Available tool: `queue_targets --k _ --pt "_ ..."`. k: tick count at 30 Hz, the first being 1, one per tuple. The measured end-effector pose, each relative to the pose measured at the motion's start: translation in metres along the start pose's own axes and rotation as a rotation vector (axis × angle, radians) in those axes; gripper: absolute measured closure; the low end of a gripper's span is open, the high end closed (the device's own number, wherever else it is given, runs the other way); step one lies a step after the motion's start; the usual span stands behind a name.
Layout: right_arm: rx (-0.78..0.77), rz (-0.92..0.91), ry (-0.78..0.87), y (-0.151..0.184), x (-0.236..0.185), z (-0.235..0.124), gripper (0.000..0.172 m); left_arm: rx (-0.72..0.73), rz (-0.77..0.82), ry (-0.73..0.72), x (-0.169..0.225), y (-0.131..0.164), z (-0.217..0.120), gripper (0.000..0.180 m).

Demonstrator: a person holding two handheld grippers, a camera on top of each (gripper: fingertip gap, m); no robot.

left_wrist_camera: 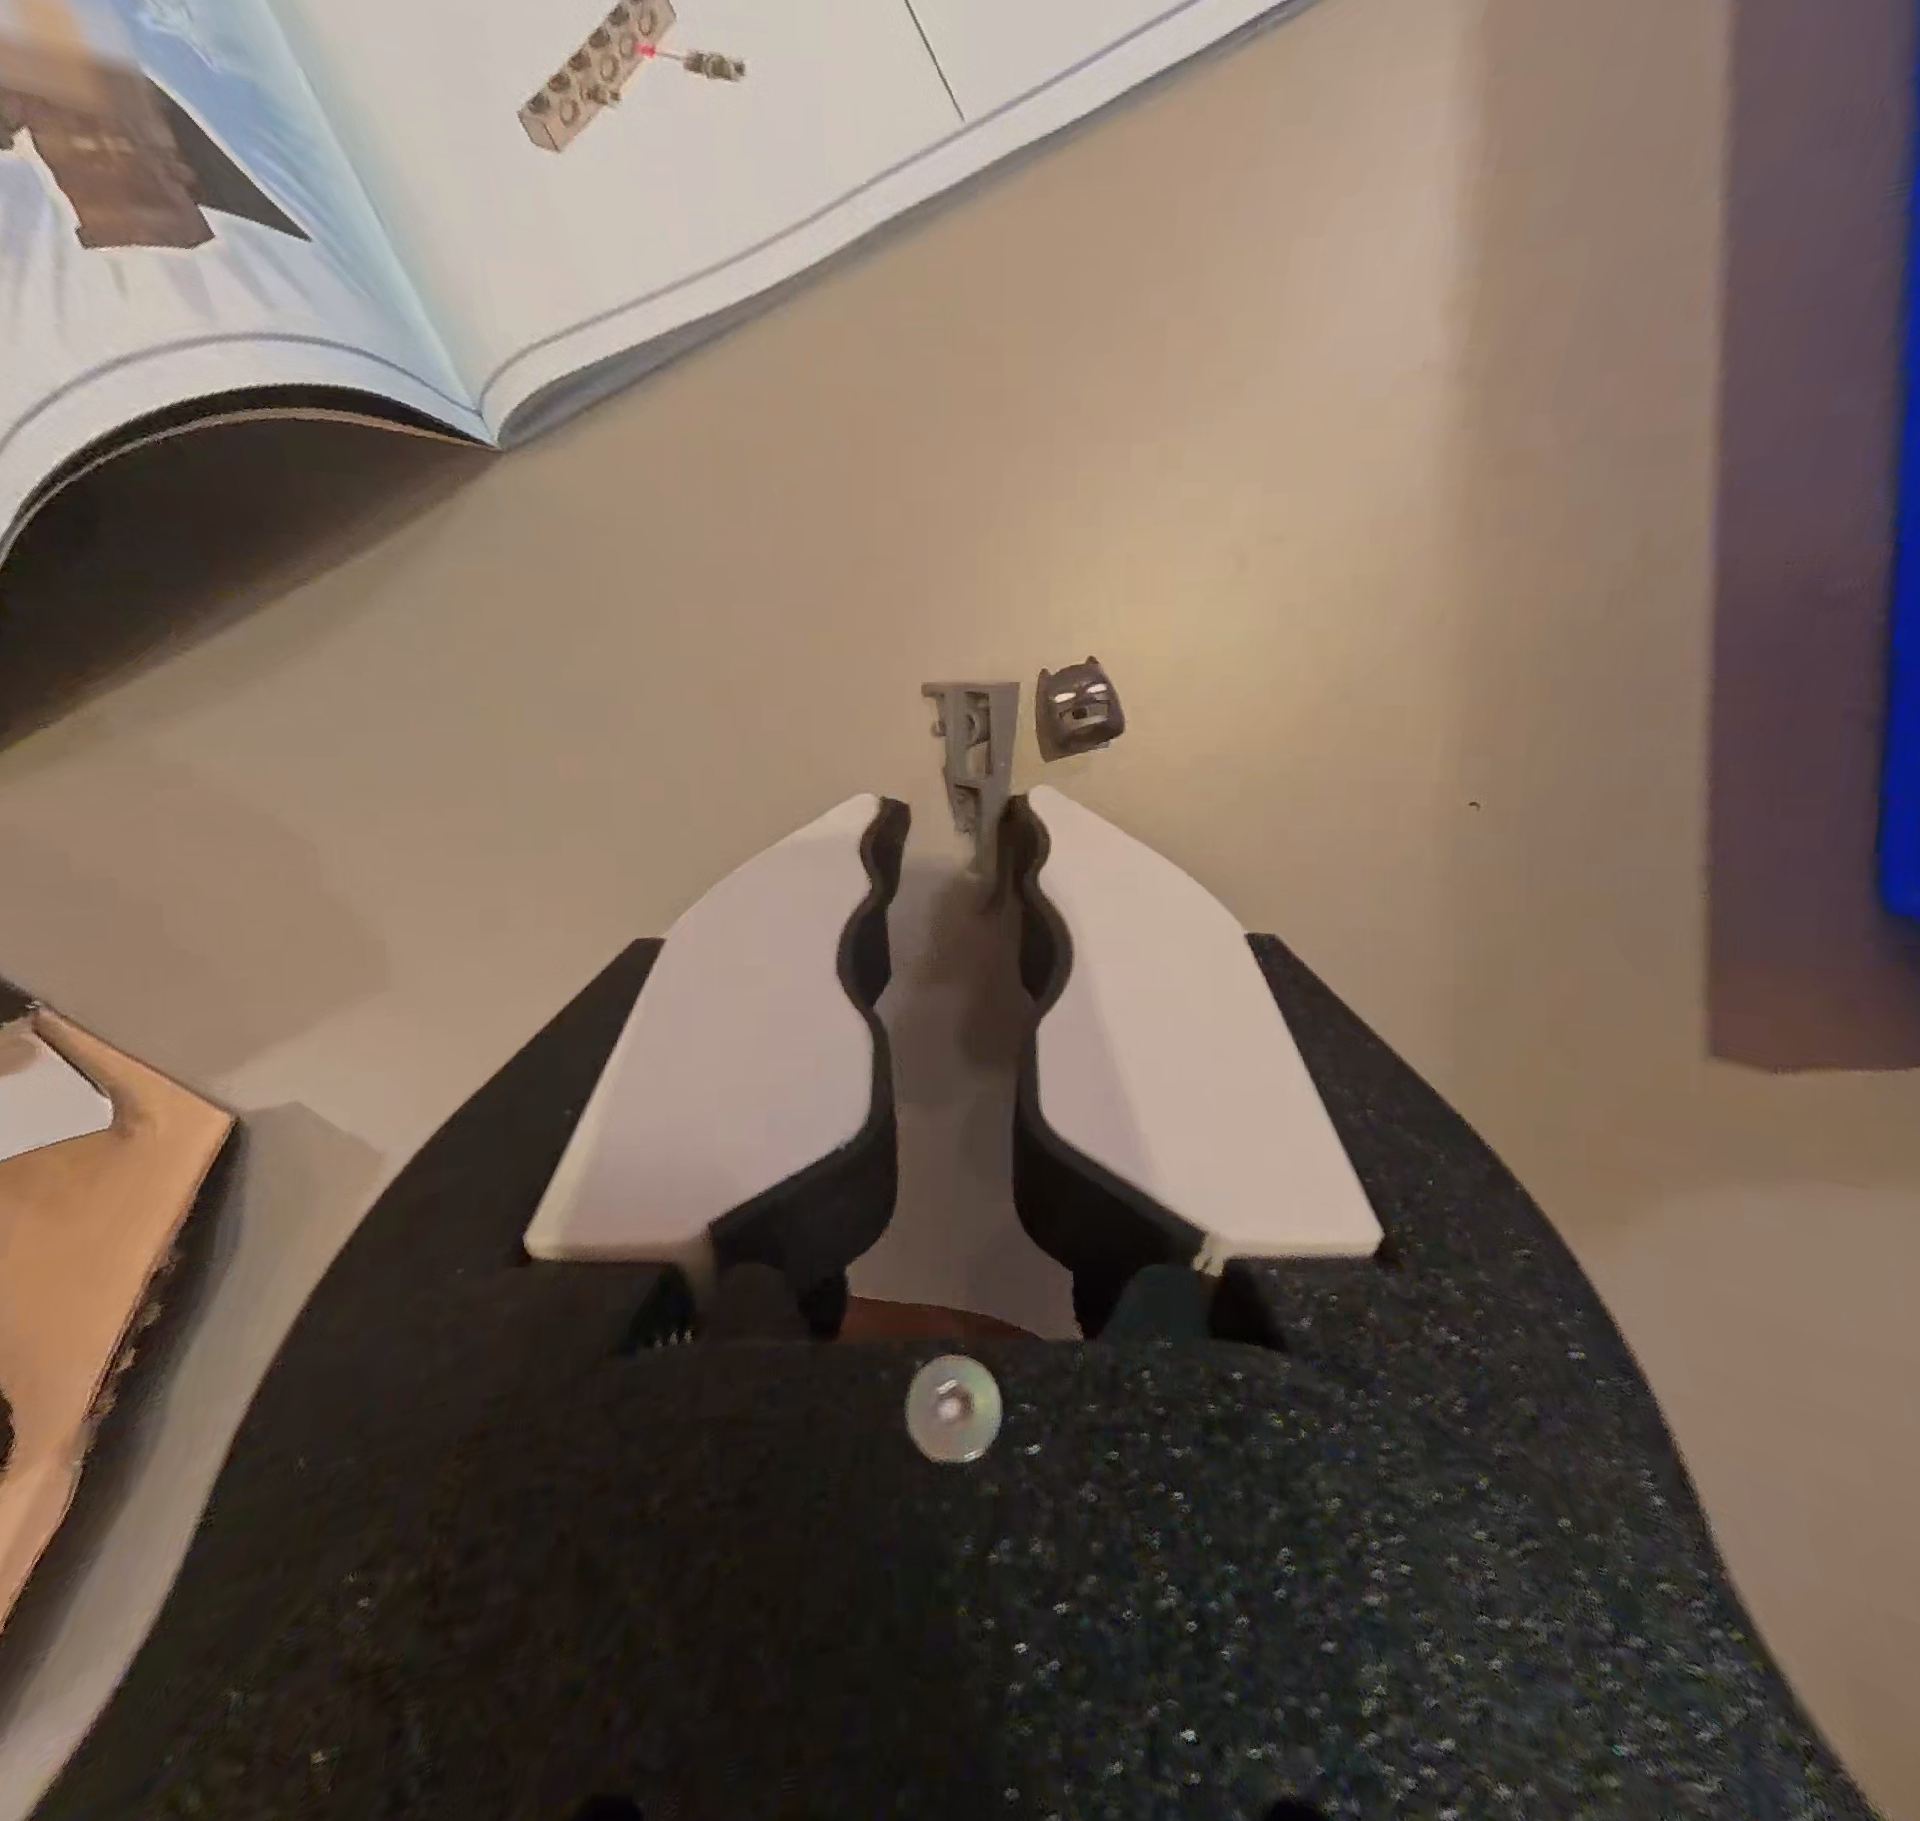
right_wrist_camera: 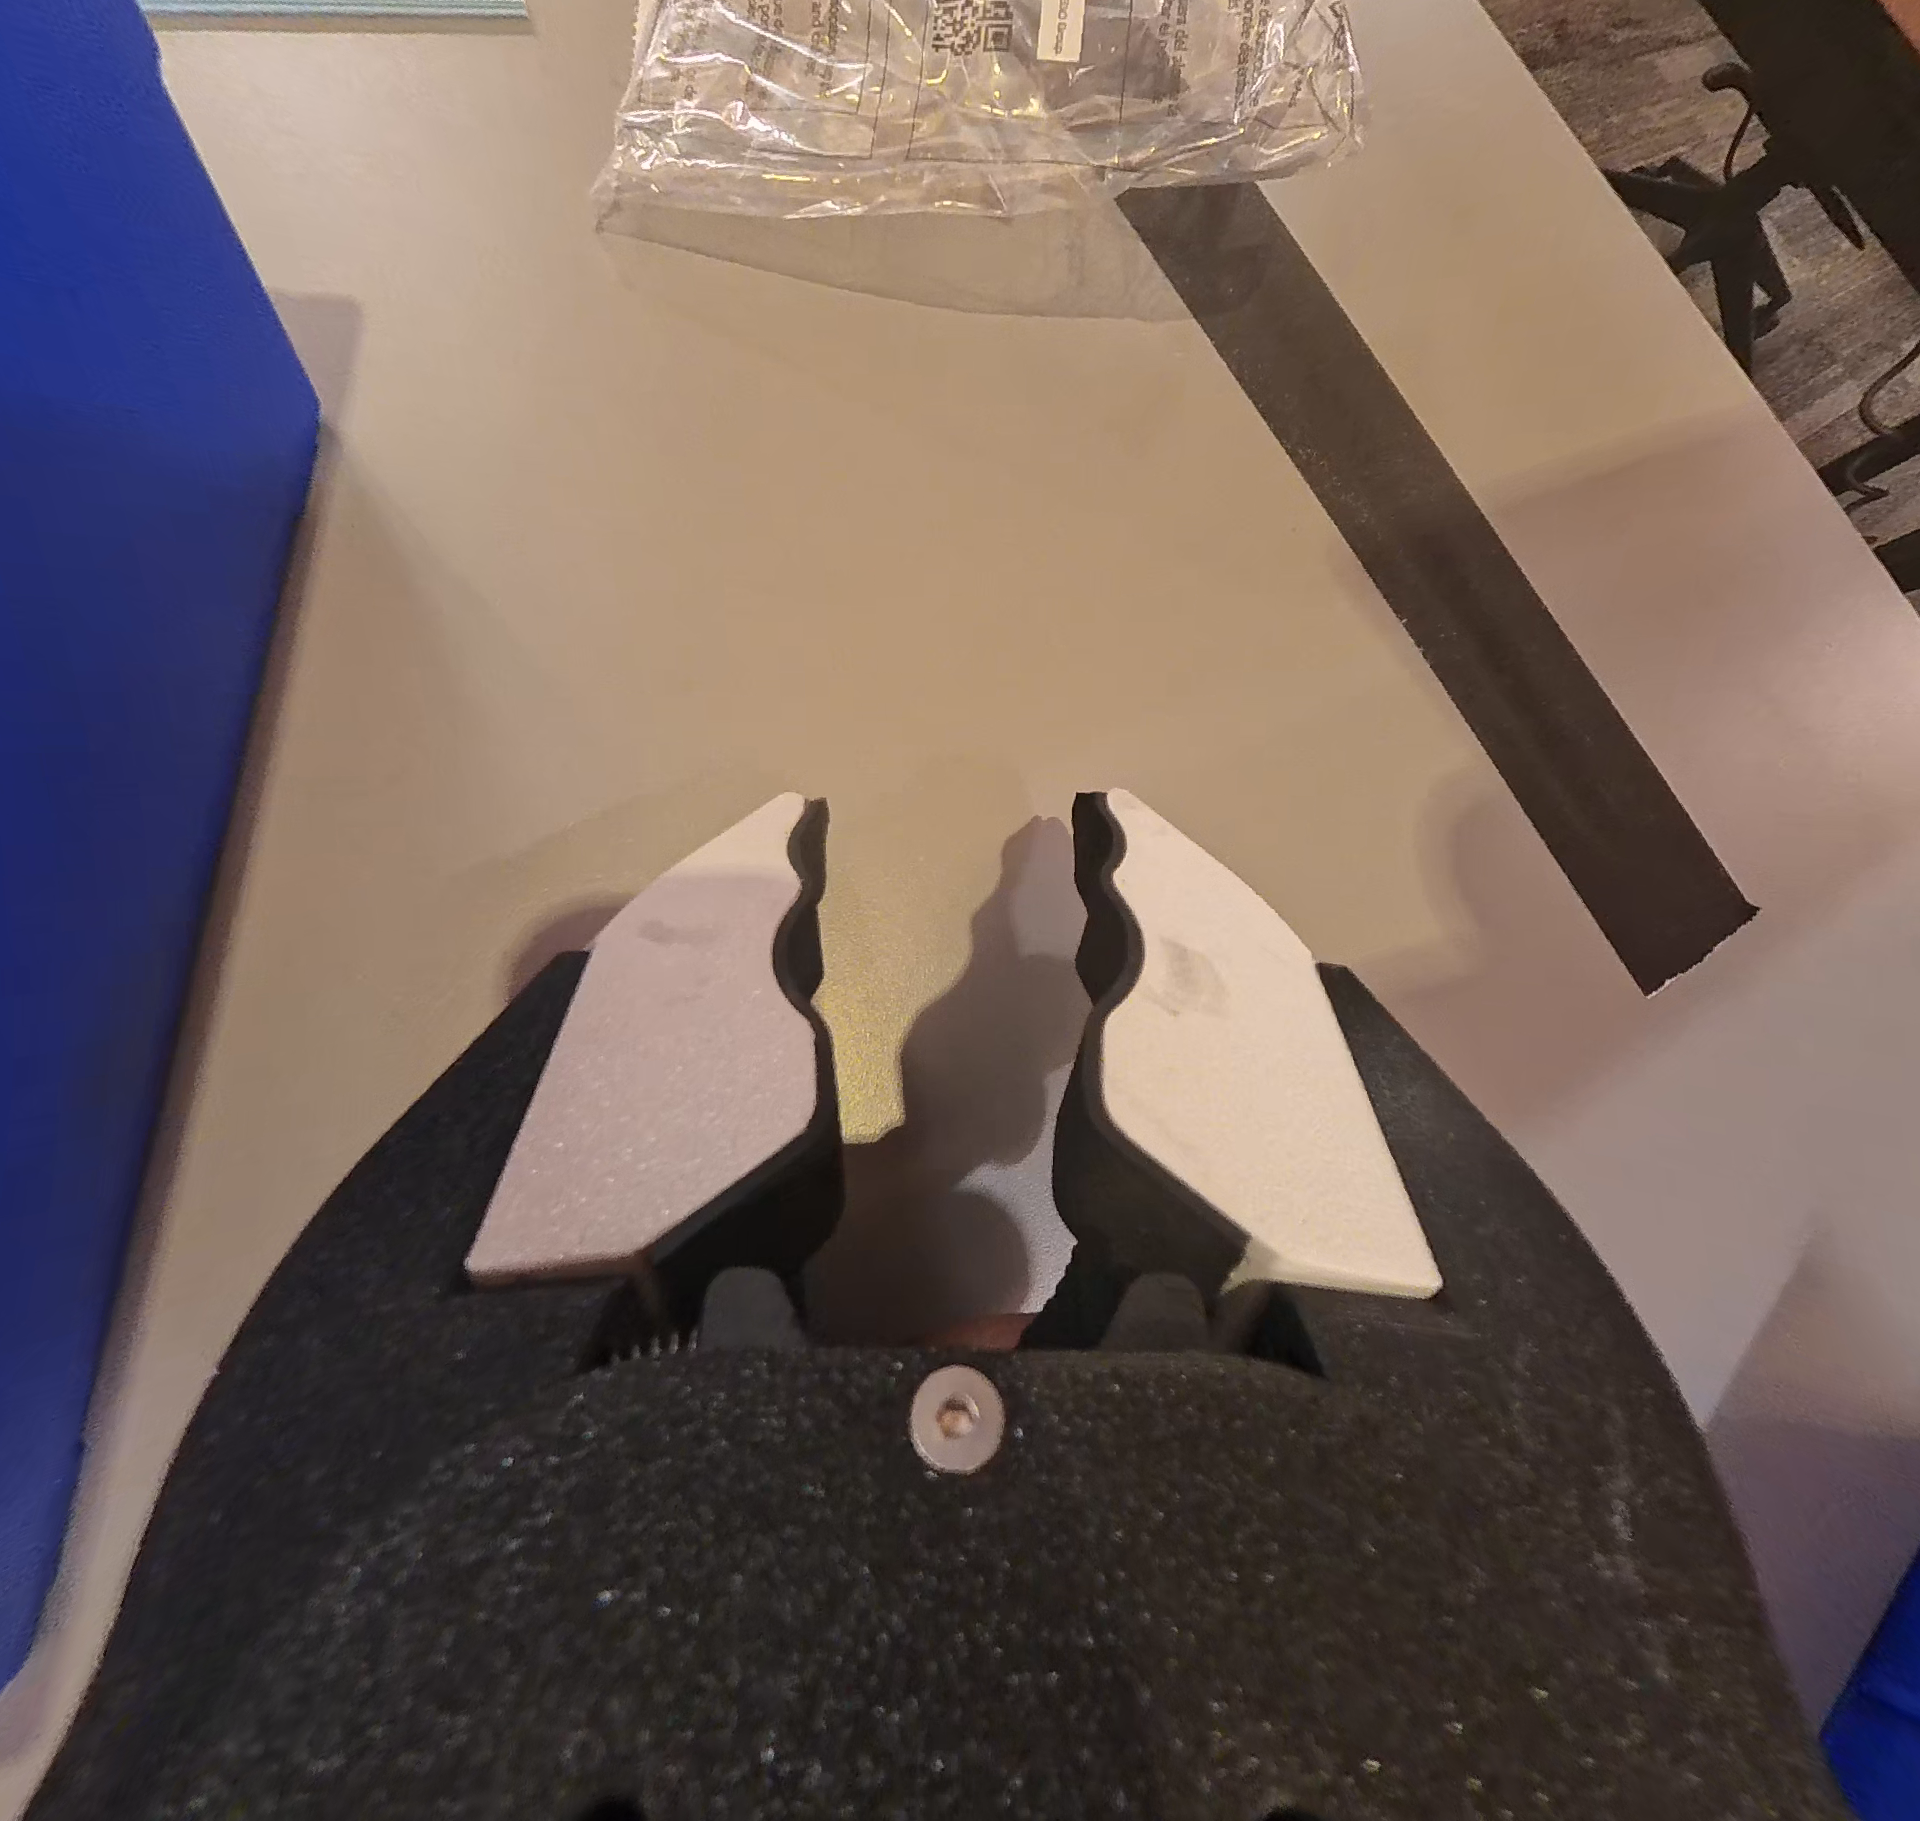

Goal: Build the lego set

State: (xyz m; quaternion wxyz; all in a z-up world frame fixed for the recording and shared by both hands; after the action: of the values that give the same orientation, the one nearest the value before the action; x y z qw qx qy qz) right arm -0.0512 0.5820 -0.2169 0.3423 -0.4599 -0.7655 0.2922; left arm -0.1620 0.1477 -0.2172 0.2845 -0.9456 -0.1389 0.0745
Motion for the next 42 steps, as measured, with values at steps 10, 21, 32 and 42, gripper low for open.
queue_targets --k 10,21,32,42 --pt "0.000 -0.002 0.000 0.000 0.000 0.000 0.125 0.033 -0.027 -0.015 -0.004 -0.005 -0.007 0.176" --pt "-0.003 -0.005 0.003 0.000 0.000 0.000 0.125 0.433 0.221 0.177 0.090 -0.158 -0.069 0.176" --pt "0.003 0.004 -0.013 0.000 0.000 0.000 0.125 0.288 0.365 0.197 0.211 -0.207 0.027 0.176" --pt "-0.003 -0.005 -0.010 0.000 -0.001 0.000 0.125 0.186 0.417 0.105 0.220 -0.206 0.061 0.153"
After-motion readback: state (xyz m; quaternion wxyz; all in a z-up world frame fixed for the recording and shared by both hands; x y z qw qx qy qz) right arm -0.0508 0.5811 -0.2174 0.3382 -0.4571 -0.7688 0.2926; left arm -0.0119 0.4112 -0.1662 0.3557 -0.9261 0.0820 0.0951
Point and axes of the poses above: each gripper's, where its closed fingertips meet, z out along the fingers, y out of its underside, x = y × z across the jaws, the point moved 5 cm from there along -z, back along the fingers, and after that the axes turned 5 degrees about x, right-handed, at the moved point
